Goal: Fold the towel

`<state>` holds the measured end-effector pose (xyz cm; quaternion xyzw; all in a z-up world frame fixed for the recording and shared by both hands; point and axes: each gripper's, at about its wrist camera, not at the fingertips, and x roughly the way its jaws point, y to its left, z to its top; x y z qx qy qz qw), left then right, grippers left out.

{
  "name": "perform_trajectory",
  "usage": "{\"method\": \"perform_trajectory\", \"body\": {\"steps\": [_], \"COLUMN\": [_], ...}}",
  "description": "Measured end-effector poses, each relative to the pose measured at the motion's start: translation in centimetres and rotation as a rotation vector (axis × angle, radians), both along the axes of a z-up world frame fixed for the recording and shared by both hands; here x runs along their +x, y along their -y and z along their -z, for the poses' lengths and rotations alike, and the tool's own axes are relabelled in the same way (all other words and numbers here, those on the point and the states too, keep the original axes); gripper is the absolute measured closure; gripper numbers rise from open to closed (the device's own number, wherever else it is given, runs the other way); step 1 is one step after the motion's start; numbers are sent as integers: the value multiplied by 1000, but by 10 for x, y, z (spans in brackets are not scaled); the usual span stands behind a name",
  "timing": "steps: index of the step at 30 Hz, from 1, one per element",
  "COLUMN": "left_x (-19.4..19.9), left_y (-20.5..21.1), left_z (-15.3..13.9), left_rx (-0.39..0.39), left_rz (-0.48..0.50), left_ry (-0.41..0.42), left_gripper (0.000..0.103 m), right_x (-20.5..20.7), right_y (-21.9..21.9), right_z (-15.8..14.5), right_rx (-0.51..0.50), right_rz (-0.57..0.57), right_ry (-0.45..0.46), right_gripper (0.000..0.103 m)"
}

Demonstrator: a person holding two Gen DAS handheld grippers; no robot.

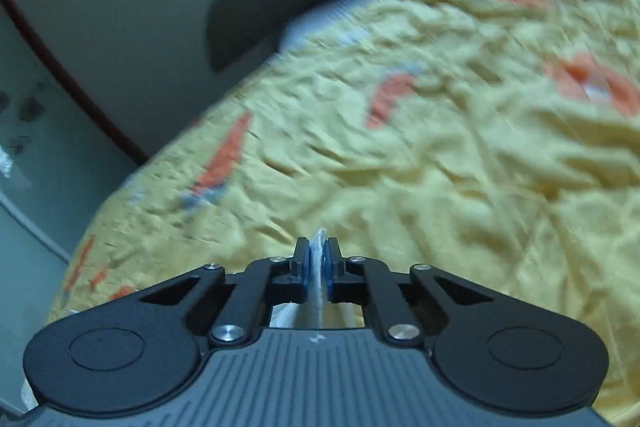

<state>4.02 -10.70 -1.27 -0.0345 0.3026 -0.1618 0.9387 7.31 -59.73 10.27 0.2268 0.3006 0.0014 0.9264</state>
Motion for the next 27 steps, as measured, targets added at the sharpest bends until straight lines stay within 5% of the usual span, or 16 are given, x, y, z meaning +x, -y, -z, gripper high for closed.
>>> {"method": "perform_trajectory", "body": {"steps": [7, 10, 12, 13, 15, 18, 23, 27], "left_x": [2, 9, 25, 36, 73, 136, 217, 235], "left_y": [-11, -38, -60, -71, -91, -116, -130, -137], "left_z": [-16, -49, -71, -80, -95, -95, -70, -50], "left_rx": [-15, -114, -172, -190, -215, -260, -117, -56], "left_rz": [-28, -71, -111, -135, -176, -199, -149, -154], "left_ry": [-3, 28, 62, 77, 55, -52, -283, -329], "left_gripper": [17, 15, 15, 13, 12, 12, 25, 23], "right_x": [-25, -56, -70, -74, -76, -71, -64, -64], "right_y": [7, -13, -38, -54, -84, -123, -158, -160], "right_z": [-6, -24, -28, -28, -20, 2, 30, 35], "right_rx": [102, 94, 123, 149, 205, 317, 342, 356], "right_rz": [142, 159, 88, 33, -80, -210, -277, -273], "right_ry": [67, 188, 230, 233, 222, 163, 96, 111], "right_gripper": [86, 84, 64, 44, 26, 26, 26, 27]}}
